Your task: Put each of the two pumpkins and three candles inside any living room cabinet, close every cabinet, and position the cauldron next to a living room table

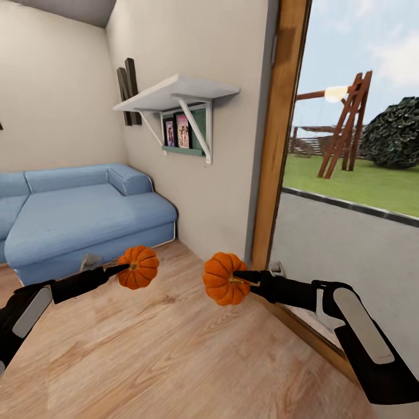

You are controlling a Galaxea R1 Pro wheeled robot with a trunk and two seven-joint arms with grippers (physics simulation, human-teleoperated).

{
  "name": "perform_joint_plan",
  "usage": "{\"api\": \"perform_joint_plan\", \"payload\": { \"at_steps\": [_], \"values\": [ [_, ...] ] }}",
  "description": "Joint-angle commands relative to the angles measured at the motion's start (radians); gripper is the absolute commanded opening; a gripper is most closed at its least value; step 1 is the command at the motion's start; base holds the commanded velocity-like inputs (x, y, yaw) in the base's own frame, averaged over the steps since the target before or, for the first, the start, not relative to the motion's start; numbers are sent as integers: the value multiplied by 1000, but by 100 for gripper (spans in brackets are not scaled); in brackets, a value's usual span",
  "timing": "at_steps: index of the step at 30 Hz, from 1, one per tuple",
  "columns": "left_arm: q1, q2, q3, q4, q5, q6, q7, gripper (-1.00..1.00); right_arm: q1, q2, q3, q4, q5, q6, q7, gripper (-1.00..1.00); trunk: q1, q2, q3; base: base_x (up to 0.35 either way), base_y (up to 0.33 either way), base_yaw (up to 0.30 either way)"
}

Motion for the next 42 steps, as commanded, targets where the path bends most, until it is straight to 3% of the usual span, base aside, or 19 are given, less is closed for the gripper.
{"api": "perform_joint_plan", "payload": {
  "at_steps": [1, 20, 42],
  "values": [
    [-1, 1, -3, 1, 7, 7, 0, -100, -1, 0, 1, -1, -11, 1, -10, -100, -1, 0, 5, 0, 0, 81],
    [-1, 0, -3, 1, 6, 4, 0, -100, -1, -1, 0, 0, -12, 1, -10, -100, -9, 4, 106, 0, 0, 83],
    [-1, -1, -3, 2, 5, 2, 2, -100, 0, -1, -1, 0, -14, 1, -10, -100, -19, 9, 193, 0, 0, 5]
  ]
}}
